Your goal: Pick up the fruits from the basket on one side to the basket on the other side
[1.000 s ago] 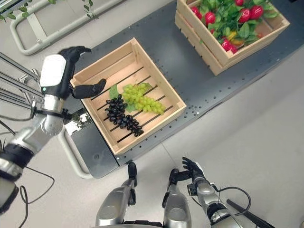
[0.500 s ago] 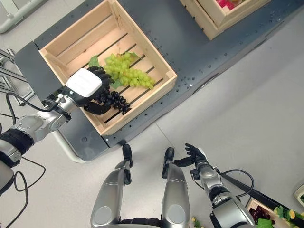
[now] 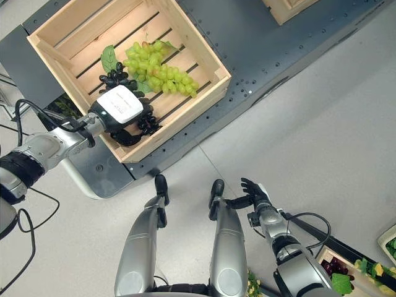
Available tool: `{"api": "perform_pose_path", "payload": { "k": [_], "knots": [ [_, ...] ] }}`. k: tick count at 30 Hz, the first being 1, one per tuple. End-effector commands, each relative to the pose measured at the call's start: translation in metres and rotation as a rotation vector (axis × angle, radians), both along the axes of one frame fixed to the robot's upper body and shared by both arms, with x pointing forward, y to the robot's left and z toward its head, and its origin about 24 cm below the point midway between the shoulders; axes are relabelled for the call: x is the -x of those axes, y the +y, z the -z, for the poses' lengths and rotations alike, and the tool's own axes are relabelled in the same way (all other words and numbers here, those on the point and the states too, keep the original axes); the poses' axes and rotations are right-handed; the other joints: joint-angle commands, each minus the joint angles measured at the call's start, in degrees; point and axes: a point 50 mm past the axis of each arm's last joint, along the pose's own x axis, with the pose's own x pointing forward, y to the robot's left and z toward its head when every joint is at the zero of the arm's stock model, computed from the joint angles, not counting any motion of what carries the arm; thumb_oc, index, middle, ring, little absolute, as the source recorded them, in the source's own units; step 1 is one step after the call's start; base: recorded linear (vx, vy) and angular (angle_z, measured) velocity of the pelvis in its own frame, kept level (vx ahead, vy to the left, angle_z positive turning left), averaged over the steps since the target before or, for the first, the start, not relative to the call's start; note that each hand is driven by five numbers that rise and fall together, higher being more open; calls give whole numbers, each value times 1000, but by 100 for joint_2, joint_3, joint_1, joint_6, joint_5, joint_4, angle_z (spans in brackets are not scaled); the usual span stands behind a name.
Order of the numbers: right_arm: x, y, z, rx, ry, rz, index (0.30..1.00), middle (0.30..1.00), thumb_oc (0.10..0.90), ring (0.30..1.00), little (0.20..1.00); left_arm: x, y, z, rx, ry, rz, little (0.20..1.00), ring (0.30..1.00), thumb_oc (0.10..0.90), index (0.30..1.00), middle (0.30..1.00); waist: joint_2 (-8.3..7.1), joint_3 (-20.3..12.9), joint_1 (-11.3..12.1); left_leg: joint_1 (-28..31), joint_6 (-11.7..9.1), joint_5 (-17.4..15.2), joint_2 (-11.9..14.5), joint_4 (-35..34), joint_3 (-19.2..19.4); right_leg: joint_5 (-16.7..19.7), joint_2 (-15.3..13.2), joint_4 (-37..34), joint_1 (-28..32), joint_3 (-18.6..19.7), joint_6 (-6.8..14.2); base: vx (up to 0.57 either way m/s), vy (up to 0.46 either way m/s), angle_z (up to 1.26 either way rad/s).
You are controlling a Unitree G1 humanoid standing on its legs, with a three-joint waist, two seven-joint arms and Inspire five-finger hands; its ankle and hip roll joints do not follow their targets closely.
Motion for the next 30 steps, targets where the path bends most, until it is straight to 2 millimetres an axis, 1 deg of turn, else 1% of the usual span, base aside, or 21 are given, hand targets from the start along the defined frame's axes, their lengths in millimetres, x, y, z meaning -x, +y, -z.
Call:
{"api": "perform_pose_path", "payload": {
  "k": [1,8,17,19,22,23,24,25,30],
  "knots": [
    [-4,-11,-12,2,-64,-28,900,900,800,900,900,1,17,-76,21,-319,-15,900,900,800,900,900,-20,-75,-51,-81,-33,-1058,105,910,27,94,20,-372,283,158,137,30,14,3],
    [-8,-8,-17,3,-76,-22,900,900,800,900,900,-3,19,-74,1,-302,-72,900,900,800,900,900,-68,-75,-71,-305,-27,-1032,86,922,2,163,28,-377,38,165,138,28,20,3],
    [-8,-5,-17,-27,-96,-13,900,900,800,900,900,-7,12,-77,-75,-274,-127,900,900,800,900,900,-143,-75,-96,-737,24,-1083,85,1053,15,268,14,-378,-408,184,157,16,13,1],
    [-10,-2,-18,-31,-105,-19,900,900,800,900,900,-8,12,-75,-62,-261,-129,900,900,800,900,900,-160,-75,-107,-795,31,-1085,86,1069,26,286,23,-379,-467,188,162,15,6,2],
    [-10,-1,-20,-44,-126,-14,900,900,800,900,900,-8,6,-70,-53,-219,-83,900,900,800,900,900,-177,-75,-114,-879,35,-1098,96,1098,41,299,21,-379,-543,194,166,20,4,2],
    [-11,-1,-20,-45,-128,-13,900,900,800,900,900,-8,5,-70,-52,-217,-81,855,855,770,855,855,-177,-75,-114,-883,35,-1098,95,1100,39,301,21,-379,-546,195,168,31,-3,0],
    [-12,0,-21,-49,-134,-8,900,900,800,900,900,-8,3,-70,-49,-205,-72,476,476,518,476,476,-177,-75,-115,-899,33,-1095,89,1100,31,311,21,-383,-562,202,173,0,0,0],
    [-12,1,-22,-53,-143,-3,900,900,800,900,900,-7,1,-67,-51,-191,-66,300,300,400,300,300,-167,-75,-109,-921,32,-1090,83,1093,24,319,14,-381,-590,205,177,30,-3,3],
    [-15,3,-25,-59,-173,-2,900,900,800,900,900,-7,2,-62,-66,-162,-84,300,300,400,300,300,-150,-75,-107,-887,47,-1079,73,1033,63,345,20,-448,-566,197,196,13,-1,3]
  ]
}}
